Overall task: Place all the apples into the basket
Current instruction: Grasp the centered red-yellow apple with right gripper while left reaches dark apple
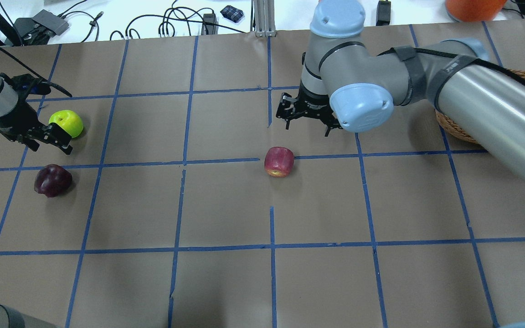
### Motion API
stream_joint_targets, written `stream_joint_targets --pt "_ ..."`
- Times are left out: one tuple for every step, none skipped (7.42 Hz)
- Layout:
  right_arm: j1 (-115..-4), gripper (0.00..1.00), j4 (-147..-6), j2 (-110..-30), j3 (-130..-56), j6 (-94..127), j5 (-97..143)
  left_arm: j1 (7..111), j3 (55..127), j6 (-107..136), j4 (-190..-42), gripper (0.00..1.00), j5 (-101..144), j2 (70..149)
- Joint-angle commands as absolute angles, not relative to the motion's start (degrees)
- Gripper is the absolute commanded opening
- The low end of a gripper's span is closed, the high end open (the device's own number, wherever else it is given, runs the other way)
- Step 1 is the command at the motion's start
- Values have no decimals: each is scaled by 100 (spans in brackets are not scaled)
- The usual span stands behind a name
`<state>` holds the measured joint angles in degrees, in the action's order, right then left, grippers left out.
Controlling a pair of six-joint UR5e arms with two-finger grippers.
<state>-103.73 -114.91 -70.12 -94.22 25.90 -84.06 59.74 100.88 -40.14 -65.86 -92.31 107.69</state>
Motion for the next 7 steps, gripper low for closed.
stream_joint_targets --pt "-10521 100 -11681 -6821 -9562 2558 -8112 5530 10212 -4657 -6530 100 -9263 10959" --pt "-10521 100 -11681 -6725 -9580 2566 -8095 5494 10343 -4649 -6504 100 -9255 11038" --pt "-10521 100 -11681 -6645 -9563 2575 -8077 5484 10414 -4632 -6408 100 -9246 11091" --pt "-10521 100 -11689 -6566 -9554 2593 -7886 5484 10459 -4623 -6399 100 -9229 11144" --pt "-10521 100 -11707 -6496 -9510 2567 -7736 5484 10494 -4623 -6390 100 -9229 11205" --pt "-10521 100 -11707 -6460 -9527 2532 -7734 5484 10494 -4623 -6311 100 -9229 11276" --pt "-10521 100 -11724 -6390 -9527 2523 -7734 5484 10485 -4675 -6328 73 -9289 11250"
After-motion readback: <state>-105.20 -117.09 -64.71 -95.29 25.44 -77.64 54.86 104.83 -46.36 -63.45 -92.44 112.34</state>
